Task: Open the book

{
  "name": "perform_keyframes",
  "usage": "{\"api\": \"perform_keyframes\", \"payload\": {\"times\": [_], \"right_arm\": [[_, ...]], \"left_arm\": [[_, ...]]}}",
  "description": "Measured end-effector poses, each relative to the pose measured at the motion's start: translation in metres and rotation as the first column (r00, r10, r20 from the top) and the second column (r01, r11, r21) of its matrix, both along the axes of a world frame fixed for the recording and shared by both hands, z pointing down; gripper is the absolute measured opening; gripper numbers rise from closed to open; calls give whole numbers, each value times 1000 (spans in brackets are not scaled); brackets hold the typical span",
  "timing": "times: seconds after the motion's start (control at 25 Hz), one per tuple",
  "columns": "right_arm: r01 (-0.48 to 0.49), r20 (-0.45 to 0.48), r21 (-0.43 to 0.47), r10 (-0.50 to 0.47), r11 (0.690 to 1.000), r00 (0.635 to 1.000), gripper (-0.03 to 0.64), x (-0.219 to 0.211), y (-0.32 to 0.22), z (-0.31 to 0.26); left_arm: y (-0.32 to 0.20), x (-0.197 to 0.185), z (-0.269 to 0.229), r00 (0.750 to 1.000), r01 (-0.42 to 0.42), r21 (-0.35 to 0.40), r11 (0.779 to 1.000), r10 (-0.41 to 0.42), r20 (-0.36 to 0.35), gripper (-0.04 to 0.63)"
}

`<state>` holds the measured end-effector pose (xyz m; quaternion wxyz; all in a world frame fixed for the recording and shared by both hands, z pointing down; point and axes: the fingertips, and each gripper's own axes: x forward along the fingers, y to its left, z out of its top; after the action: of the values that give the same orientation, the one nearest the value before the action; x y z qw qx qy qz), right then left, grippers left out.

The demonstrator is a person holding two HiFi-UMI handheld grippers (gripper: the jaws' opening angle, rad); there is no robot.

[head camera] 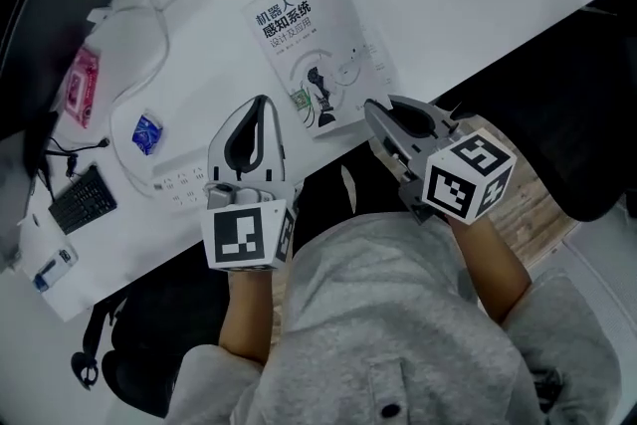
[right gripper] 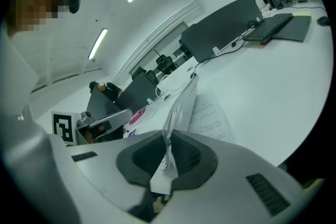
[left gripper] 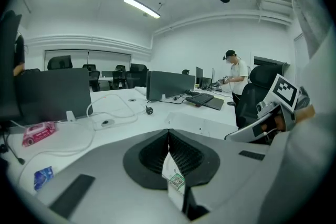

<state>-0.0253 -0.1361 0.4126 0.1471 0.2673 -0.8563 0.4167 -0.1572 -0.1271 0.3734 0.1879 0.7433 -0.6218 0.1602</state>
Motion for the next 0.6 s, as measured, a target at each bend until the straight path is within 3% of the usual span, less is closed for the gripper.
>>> {"api": "perform_keyframes", "payload": {"times": [0.24,0.6], "right_arm": [[100,-35,100,-97,990,995,48,-22,16,-23],[261,-38,196,-258,945,965,48,-63,40,-40]], "left_arm": [[24,-7,-28,998,58,38,998,-58,21,11],[59,-12,-55,988,137,91,986,-142,54,11]]}}
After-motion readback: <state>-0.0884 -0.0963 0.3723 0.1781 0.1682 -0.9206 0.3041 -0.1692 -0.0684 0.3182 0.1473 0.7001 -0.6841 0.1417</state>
